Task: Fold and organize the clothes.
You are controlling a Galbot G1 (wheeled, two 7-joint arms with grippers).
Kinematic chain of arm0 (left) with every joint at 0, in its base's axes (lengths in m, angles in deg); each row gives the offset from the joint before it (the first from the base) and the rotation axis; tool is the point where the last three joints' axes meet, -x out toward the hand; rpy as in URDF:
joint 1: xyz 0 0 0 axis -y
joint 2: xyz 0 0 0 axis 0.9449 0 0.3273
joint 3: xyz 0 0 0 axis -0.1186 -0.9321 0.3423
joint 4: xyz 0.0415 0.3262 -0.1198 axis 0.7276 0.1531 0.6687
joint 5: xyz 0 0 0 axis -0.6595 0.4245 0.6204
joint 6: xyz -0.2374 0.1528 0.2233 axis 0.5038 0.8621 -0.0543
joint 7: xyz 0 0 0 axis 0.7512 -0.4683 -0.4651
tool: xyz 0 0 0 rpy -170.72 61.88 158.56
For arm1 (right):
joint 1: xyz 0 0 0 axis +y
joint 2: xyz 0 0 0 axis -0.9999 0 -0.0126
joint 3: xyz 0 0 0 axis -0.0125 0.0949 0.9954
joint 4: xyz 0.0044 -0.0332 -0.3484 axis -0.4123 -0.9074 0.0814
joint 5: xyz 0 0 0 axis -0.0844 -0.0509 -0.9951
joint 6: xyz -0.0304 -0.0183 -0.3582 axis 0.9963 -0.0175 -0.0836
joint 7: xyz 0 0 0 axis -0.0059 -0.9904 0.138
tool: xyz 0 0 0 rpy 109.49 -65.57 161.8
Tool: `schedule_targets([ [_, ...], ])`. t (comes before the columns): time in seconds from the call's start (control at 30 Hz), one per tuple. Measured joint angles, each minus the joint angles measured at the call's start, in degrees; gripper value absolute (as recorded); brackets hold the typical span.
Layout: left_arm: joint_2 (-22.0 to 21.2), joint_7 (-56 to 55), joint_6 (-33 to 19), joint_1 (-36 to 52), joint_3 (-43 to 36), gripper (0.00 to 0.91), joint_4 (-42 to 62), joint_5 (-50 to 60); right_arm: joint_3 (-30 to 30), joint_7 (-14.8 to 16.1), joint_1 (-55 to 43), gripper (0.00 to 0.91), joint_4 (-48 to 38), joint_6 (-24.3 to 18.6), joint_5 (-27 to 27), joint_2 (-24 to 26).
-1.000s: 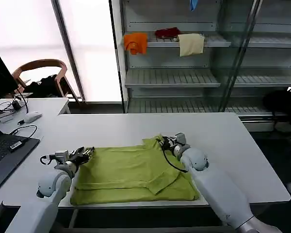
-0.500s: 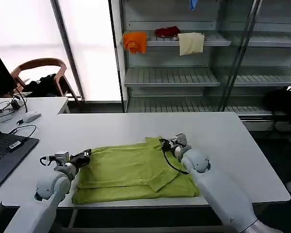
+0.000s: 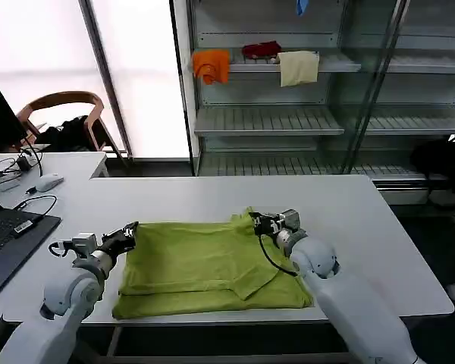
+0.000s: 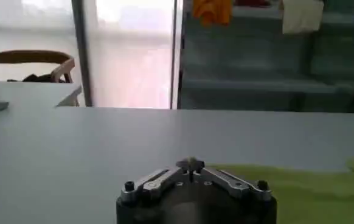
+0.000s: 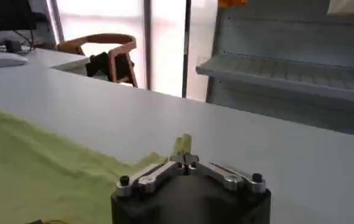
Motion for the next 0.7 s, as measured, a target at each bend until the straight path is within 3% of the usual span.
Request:
schedule_targets([
  [0.7,0.0,-3.2,2.4,-16.5,7.4,0.000,-16.2,3.3,-5.2,-1.4,11.7,0.000,17.3,0.7,3.2,9.5],
])
